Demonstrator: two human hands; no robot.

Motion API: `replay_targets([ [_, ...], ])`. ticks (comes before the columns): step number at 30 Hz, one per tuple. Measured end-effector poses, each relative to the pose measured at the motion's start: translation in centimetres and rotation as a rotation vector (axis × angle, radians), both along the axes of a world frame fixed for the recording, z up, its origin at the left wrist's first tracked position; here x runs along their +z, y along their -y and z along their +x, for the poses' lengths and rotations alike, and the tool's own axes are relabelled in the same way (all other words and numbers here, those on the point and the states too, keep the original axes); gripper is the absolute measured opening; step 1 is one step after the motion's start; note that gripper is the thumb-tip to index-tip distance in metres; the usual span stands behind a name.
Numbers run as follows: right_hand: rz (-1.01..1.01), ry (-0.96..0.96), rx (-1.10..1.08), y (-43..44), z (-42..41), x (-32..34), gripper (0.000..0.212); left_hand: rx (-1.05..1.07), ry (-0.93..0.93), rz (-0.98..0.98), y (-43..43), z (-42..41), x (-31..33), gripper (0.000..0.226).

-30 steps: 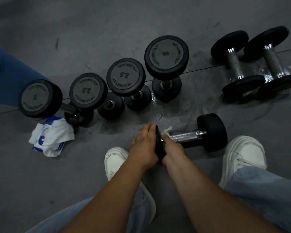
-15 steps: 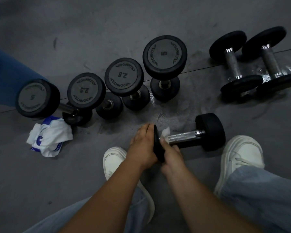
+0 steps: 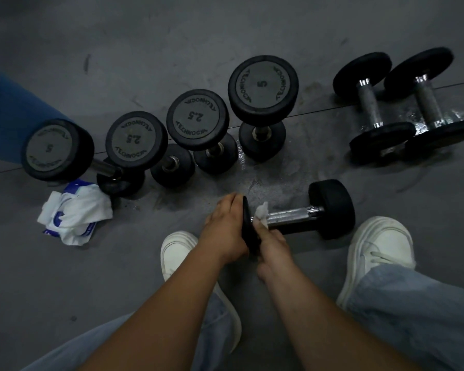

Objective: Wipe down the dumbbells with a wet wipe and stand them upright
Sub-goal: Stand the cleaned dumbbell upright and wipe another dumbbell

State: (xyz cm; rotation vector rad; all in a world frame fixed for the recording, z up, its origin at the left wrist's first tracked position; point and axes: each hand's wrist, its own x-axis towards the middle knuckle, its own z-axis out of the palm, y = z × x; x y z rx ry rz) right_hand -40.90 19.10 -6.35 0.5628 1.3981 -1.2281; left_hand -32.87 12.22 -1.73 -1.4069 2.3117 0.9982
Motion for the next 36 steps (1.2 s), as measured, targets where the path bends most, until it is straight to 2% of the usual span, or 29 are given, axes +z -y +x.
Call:
replay_targets([
  [4, 0.014, 0.055, -0.056, 2.1, -0.8, 0.3, 0.037, -0.011, -0.005, -0.005, -0.1, 0.1, 0.0, 0.108],
  [8, -0.003, 0.027, -0.013, -1.1, 0.2, 0.3, 0.030, -0.015, 0.006, 0.032, 0.4, 0.0, 0.4, 0.112],
  [12, -0.019, 0.019, 0.019, -1.7, -0.5, -0.3, 0.044, -0.045, 0.037, 0.076, 1.3, -0.1, 0.1, 0.123],
  [15, -0.064, 0.034, 0.030, -1.4, -0.4, 0.6, 0.026, -0.043, 0.045, 0.079, 1.1, -0.1, 0.1, 0.125],
  [19, -0.032, -0.002, 0.024, 0.1, -0.7, 1.0, 0.044, -0.041, 0.026, 0.049, 0.8, -0.1, 0.2, 0.122],
  [23, 0.036, 0.029, 0.084, 1.9, -1.9, 1.1, 0.045, -0.034, 0.015, 0.060, 0.7, -0.1, 0.2, 0.122],
  [26, -0.064, 0.066, 0.046, 0.7, -1.6, 1.2, 0.045, -0.029, 0.010, 0.043, 0.5, 0.0, 0.1, 0.120],
  [29, -0.165, 0.169, -0.005, -0.2, -1.8, 1.0, 0.032, -0.032, 0.021, 0.033, 0.6, 0.0, 0.1, 0.122],
  [33, -0.036, 0.110, 0.027, 1.8, -1.9, 0.7, 0.044, -0.023, -0.016, 0.024, 0.4, 0.0, 0.2, 0.117],
  [36, -0.027, 0.109, 0.009, 1.6, -1.5, 1.1, 0.035, -0.022, 0.002, 0.033, 0.2, 0.0, 0.3, 0.116],
])
